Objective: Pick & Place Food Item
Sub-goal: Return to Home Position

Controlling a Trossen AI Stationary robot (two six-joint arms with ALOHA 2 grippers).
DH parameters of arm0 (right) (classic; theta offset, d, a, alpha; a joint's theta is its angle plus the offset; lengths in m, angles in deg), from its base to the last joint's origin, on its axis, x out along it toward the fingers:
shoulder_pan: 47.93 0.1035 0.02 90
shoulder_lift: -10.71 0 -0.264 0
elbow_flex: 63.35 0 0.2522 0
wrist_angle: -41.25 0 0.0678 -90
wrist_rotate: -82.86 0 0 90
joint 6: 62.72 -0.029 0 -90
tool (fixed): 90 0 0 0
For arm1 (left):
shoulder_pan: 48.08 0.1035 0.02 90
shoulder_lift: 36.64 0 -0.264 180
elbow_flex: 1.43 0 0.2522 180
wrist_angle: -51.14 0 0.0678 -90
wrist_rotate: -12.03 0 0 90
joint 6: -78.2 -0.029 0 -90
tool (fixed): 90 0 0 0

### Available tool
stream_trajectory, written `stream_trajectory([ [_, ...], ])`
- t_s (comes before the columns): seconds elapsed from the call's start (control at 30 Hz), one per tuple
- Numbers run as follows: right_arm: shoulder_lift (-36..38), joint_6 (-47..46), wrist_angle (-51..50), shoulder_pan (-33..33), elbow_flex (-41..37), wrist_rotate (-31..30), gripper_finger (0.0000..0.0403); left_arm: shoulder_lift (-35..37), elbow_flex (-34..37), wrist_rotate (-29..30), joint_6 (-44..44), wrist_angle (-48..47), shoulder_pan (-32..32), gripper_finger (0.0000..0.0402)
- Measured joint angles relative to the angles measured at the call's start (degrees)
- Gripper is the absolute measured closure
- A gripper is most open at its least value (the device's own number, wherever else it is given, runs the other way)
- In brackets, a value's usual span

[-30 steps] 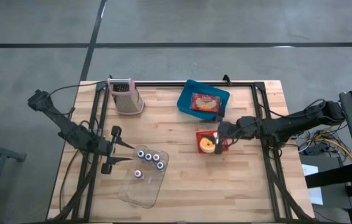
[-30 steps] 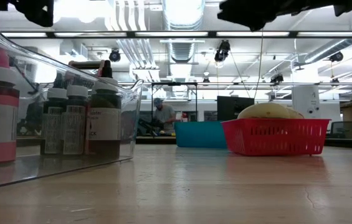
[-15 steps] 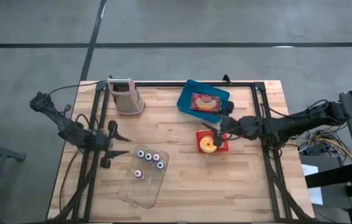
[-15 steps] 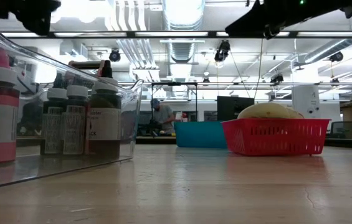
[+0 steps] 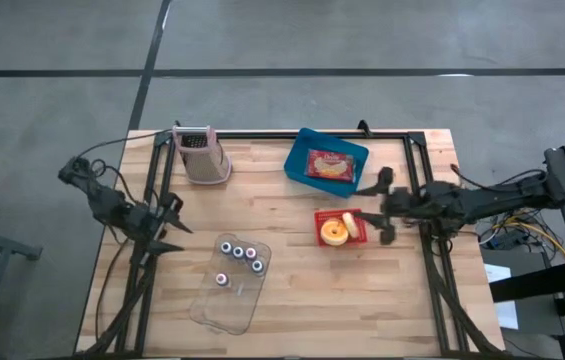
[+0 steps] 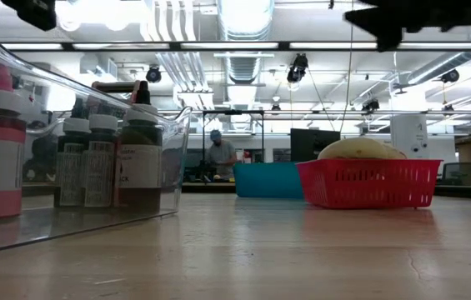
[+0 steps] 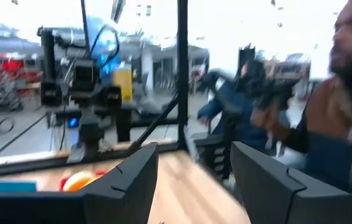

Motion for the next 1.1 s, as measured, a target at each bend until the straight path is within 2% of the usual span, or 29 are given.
stream_trajectory([
  [0.1,9.21,-0.26,1.69,0.13,-5.66,3.49,0.0165,5.62,4.08,-0.64,0.0,2.69,0.0,0.0198],
  [0.2,18.67,-1.31,1.89,0.12,-11.33,4.34,0.0165,9.95,10.07,0.66,-0.06,6.38,0.02,0.0197],
  [0.33,30.54,-1.87,1.32,0.11,-18.46,5.95,0.0165,9.69,15.95,1.57,-1.55,14.53,0.47,0.0197],
  [0.43,38.42,-2.84,-2.83,0.09,-21.36,6.98,0.0165,9.72,16.48,2.23,-0.24,14.58,1.28,0.0198],
  [0.53,37.73,-3.69,-5.93,-0.02,-21.05,7.15,0.0165,9.72,16.48,3.18,1.13,15.06,2.05,0.0197],
  [0.7,35.9,-2.31,-5.7,-0.05,-21.36,6.82,0.0165,9.51,16.51,7.62,3.37,13.82,3.61,0.0197],
  [0.77,35.36,-1.32,-5.59,-0.04,-21.36,4.91,0.0165,9.72,16.51,8.5,3.41,12.87,4.48,0.0198],
  [0.93,34.86,2.04,-5.78,-0.93,-21.36,-4.14,0.0165,9.72,16.51,8.62,2.12,12.23,8.52,0.0198],
  [1.1,34.96,3.17,-6.09,-5.8,-21.36,-4.61,0.0165,9.72,16.51,5.39,1.73,11.57,15.12,0.0197],
])
